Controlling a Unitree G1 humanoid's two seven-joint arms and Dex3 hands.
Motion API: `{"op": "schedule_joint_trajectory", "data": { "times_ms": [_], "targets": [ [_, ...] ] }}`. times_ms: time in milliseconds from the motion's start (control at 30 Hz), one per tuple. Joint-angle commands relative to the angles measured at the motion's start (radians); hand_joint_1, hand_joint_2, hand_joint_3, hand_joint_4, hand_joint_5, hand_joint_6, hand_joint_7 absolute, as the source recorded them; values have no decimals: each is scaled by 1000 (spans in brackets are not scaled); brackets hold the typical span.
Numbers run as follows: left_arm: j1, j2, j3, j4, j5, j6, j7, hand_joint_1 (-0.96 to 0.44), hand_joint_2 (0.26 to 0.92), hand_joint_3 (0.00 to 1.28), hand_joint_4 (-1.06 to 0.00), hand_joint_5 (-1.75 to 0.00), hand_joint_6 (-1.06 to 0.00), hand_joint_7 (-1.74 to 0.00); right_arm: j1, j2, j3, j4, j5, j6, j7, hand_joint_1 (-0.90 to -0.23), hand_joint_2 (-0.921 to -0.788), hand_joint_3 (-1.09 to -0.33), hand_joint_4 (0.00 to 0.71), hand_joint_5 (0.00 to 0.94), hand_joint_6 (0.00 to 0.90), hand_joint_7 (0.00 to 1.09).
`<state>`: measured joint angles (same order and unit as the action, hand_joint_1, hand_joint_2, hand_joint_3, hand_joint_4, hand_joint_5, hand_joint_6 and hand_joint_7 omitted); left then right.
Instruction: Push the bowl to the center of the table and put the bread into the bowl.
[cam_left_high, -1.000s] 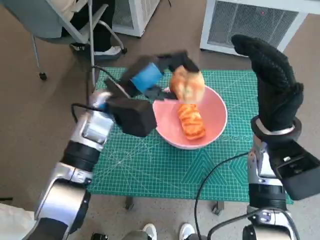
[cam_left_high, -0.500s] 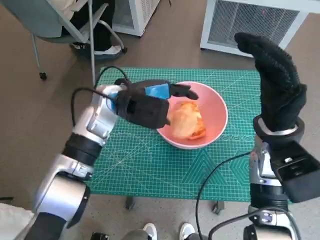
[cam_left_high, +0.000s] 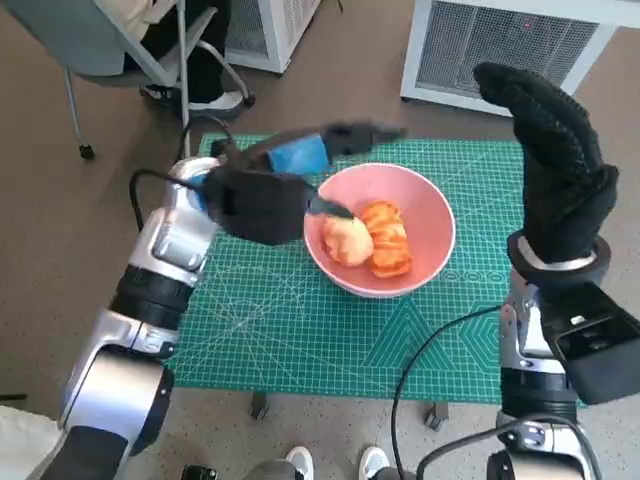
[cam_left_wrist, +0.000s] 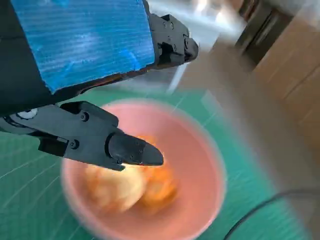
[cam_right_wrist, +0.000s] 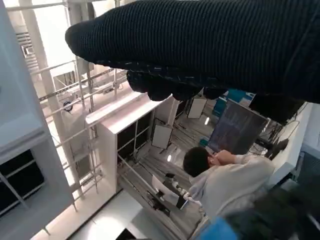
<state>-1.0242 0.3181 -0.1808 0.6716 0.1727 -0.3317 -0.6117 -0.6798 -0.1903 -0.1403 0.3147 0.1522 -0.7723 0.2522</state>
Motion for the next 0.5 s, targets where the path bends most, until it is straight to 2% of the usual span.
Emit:
{"op": "schedule_joint_trajectory", "data": {
  "times_ms": [33, 133, 200, 267, 300, 367, 500],
  "targets": [
    [24, -24, 72, -31, -72, -73, 72, -352, 921, 142, -163, -57, -343, -108, 9, -3, 1, -20, -15, 23, -17, -595, -921, -707, 318, 1, 48, 624],
    [37, -45, 116, -54, -117, -100, 117, -364, 921, 207, -245, -62, -373, -183, 4, -4, 0, -34, -24, 34, -29, -592, -921, -707, 318, 1, 48, 624],
    [52, -75, 165, -70, -171, -133, 162, -386, 921, 262, -297, -37, -293, -381, -5, -6, -1, -42, -37, 44, -43, -592, -921, -708, 318, 1, 48, 624],
    [61, -97, 196, -76, -206, -158, 191, -432, 921, 329, -320, -26, -220, -508, -12, -8, -3, -47, -47, 51, -54, -596, -921, -711, 318, 0, 49, 624],
    [66, -112, 211, -84, -230, -170, 203, -442, 921, 343, -324, -24, -205, -535, -16, -9, -4, -47, -52, 54, -59, -597, -921, -711, 318, 0, 49, 625],
    [76, -152, 241, -109, -289, -190, 220, -491, 921, 425, -314, -11, -95, -670, -28, -11, -5, -49, -61, 64, -69, -601, -921, -713, 314, 0, 50, 626],
    [83, -219, 286, -157, -408, -212, 224, -538, 921, 531, -238, -5, -19, -679, -47, -15, -2, -62, -74, 93, -87, -620, -921, -714, 308, 0, 50, 628]
  ]
}}
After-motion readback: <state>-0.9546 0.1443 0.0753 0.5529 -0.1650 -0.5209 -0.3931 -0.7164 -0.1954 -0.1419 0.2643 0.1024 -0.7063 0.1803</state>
